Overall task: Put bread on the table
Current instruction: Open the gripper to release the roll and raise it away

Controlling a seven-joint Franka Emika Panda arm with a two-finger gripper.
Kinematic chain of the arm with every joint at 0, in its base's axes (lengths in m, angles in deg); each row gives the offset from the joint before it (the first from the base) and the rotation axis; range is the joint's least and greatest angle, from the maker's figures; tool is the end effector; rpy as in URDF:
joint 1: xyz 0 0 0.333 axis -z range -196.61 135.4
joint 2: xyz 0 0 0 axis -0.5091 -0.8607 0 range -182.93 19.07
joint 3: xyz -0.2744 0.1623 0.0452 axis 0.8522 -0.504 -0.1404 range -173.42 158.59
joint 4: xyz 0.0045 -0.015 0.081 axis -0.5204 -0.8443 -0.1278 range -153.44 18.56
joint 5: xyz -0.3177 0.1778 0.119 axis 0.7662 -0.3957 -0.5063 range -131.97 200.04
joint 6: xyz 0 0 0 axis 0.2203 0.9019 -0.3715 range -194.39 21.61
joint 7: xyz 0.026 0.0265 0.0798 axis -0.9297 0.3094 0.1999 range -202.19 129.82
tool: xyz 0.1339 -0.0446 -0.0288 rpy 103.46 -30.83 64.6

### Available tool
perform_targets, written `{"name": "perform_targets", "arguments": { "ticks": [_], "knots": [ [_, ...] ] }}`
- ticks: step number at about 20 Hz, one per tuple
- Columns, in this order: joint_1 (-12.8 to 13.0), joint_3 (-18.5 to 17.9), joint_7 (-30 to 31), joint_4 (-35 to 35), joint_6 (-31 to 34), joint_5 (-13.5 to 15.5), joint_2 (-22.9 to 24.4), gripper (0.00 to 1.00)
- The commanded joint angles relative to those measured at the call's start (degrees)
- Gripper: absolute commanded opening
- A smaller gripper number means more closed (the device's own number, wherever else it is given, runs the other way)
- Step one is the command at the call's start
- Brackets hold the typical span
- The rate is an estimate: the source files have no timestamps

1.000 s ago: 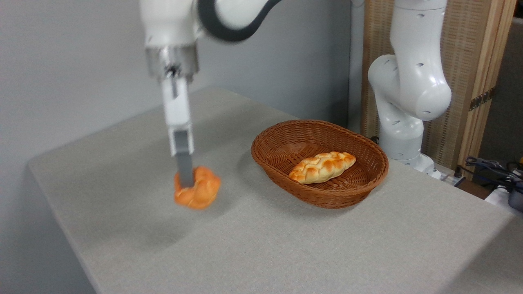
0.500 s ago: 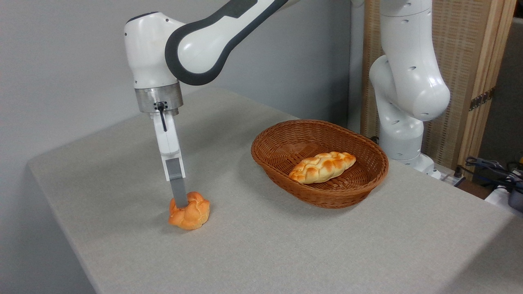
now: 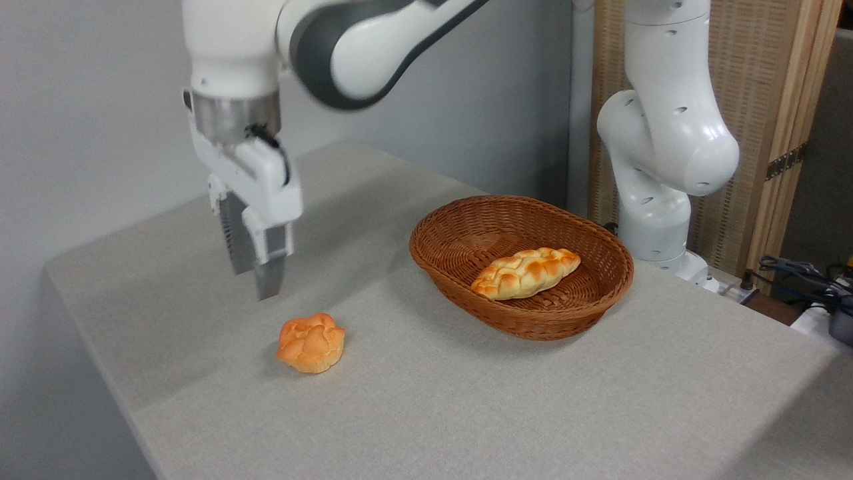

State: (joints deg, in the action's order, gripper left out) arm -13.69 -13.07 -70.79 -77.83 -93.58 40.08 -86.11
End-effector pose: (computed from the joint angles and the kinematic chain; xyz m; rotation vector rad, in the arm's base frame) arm 0.5856 -0.1282 0.5072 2.8496 -1.1485 0.2828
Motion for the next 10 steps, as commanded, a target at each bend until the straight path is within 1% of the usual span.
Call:
{"name": "perform_targets", "arguments": {
  "ticks": [1, 2, 3, 5, 7, 9, 10],
  "knots": [
    [-7.41, 0.73, -0.02, 11.07, 19.94, 1.08, 1.37, 1.0],
    [-8.81, 0.82, -0.11, 12.57, 22.24, 1.08, 1.54, 1.0],
    [-10.48, 1.25, -0.29, 13.02, 23.13, 1.08, 1.89, 1.0],
    [-12.69, 3.79, -1.08, 12.94, 23.4, 0.81, 2.95, 1.0],
    [-12.78, 3.98, -1.96, 12.76, 23.32, 0.73, 2.95, 1.0],
    [-12.7, 4.07, -2.14, 12.68, 23.32, -0.41, 2.95, 1.0],
    [-12.7, 4.07, -2.75, 12.59, 23.32, -0.42, 2.95, 1.0]
  ]
}}
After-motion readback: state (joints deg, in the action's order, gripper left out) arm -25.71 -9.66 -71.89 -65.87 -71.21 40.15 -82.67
